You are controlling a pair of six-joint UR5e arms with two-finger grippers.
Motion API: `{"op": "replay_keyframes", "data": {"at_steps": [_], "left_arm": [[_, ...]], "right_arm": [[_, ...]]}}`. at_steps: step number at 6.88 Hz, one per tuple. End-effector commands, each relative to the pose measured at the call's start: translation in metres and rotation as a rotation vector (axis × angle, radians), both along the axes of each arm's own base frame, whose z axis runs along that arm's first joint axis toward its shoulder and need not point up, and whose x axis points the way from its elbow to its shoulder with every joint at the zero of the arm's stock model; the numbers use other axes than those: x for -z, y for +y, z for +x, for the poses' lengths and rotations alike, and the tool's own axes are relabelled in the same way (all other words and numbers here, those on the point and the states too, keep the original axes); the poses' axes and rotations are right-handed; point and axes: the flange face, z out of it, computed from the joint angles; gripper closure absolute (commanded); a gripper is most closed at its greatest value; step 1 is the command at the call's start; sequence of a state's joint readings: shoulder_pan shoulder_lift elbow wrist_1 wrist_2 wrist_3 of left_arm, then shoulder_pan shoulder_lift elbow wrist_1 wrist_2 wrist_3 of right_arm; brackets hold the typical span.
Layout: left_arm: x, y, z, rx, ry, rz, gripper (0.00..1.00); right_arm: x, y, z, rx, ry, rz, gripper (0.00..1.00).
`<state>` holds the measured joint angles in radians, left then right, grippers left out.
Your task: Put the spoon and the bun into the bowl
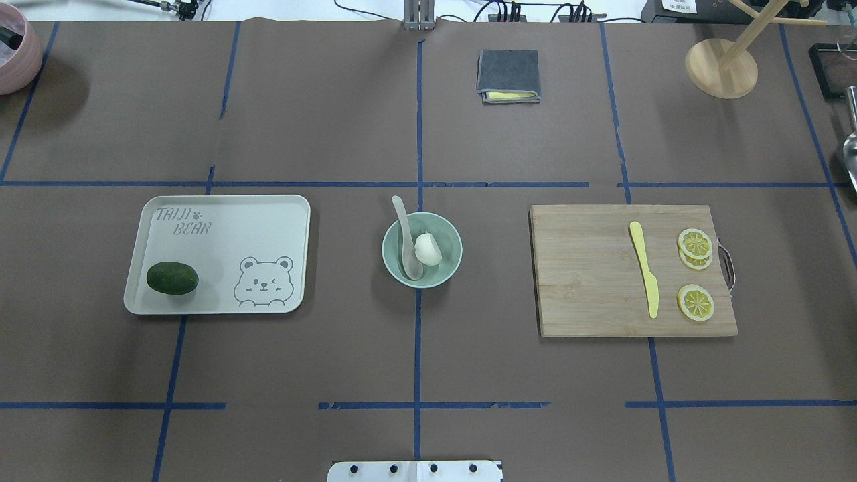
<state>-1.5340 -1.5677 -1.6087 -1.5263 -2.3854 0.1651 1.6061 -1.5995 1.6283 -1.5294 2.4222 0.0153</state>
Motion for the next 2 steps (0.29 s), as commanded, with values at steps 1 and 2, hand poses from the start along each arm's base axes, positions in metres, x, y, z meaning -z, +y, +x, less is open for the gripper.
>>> {"op": "replay_keyframes", "data": {"at_steps": [1,2], "left_arm": [[0.0002,0.0000,0.0000,0.000,0.000,0.001,0.00],[-0.0005,0.0001,0.0000,0.000,0.000,-0.001,0.00]], "right_arm": [[0.0009,-0.0004,0.0008,-0.002,0.000,0.002,0.00],[0.0009,-0.0003,0.0015,-0.003,0.000,0.002,0.00]]}}
